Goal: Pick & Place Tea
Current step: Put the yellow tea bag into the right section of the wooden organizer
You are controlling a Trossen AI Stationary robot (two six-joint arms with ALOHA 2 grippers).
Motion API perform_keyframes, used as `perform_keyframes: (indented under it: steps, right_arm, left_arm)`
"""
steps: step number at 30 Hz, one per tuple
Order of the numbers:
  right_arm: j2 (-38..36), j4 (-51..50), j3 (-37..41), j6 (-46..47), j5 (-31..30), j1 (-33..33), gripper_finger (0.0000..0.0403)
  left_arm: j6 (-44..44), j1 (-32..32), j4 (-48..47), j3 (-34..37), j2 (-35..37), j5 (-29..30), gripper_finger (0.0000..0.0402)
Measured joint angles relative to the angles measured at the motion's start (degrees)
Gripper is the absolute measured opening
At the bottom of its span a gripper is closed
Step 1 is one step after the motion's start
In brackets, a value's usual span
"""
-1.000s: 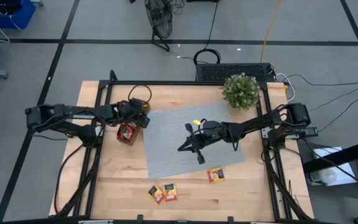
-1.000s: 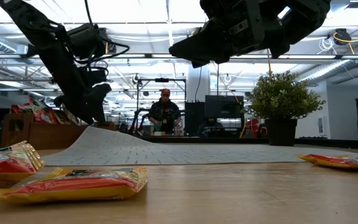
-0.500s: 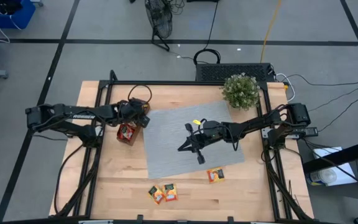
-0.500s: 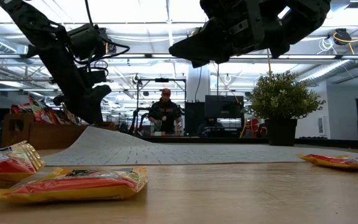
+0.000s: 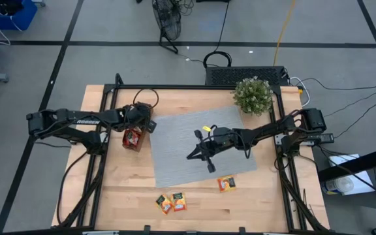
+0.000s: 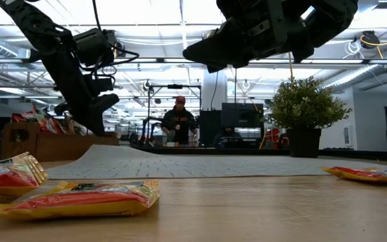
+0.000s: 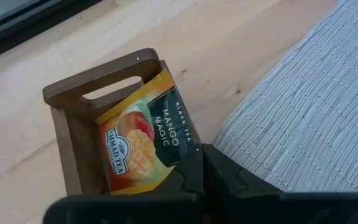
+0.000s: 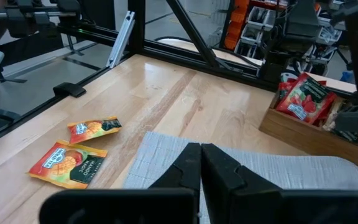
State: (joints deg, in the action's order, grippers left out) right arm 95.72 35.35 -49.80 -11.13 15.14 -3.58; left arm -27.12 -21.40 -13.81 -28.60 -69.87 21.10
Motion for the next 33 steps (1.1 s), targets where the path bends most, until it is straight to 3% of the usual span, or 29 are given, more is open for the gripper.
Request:
perform_keyframes:
  steps: [10,18,25,33]
  right_arm:
    - [0.0,0.0,0.0,0.0,0.0,-0.4,0.0000]
    - [0.0,0.0,0.0,0.0,0.0,-0.4,0.0000]
    - [0.0,0.0,0.0,0.0,0.0,-0.4,0.0000]
    - [0.0,0.0,0.0,0.0,0.0,-0.7,0.0000]
  left_arm:
    - [0.4,0.4,0.1,-0.1,0.9,2.0,0.0003]
    - [1.5,2.7,-11.5,-8.2,1.8,7.9,0.0002]
    - [0.0,0.2,-7.7,-10.0,-0.4,-7.1,0.0002]
    - [-0.5,-1.0,-5.3,-9.9,-10.7,-5.1,0.0003]
